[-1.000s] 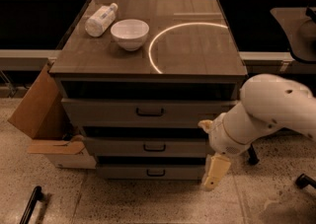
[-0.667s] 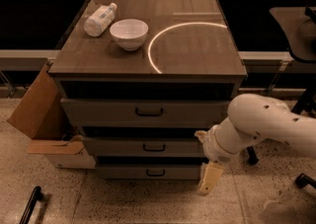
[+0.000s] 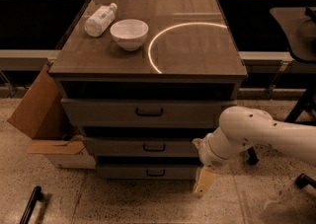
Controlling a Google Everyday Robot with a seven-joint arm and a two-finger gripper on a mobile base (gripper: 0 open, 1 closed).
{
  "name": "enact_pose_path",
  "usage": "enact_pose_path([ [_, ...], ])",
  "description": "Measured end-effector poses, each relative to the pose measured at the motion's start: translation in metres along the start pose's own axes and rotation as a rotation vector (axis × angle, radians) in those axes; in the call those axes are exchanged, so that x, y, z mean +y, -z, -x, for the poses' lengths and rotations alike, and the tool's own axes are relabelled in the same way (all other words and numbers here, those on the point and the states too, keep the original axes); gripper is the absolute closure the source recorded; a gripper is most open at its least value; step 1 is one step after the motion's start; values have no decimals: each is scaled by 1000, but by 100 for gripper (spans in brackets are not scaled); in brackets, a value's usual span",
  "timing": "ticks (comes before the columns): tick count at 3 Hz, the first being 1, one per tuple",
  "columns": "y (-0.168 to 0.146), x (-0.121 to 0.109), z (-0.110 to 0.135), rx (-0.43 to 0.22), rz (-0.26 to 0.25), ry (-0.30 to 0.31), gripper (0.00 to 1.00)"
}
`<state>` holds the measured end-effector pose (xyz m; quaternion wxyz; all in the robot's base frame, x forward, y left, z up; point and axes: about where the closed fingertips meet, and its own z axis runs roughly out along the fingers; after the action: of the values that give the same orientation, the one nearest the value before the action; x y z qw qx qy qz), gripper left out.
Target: Open middle drawer
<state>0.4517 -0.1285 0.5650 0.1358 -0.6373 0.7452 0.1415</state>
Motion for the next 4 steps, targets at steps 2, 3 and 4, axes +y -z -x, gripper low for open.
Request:
enact_pose_path([
  [2, -50, -46, -16, 31, -52, 44, 0],
  [3, -77, -74, -26, 4, -93, 80, 0],
  [4, -97, -92, -31, -18, -106, 88, 0],
])
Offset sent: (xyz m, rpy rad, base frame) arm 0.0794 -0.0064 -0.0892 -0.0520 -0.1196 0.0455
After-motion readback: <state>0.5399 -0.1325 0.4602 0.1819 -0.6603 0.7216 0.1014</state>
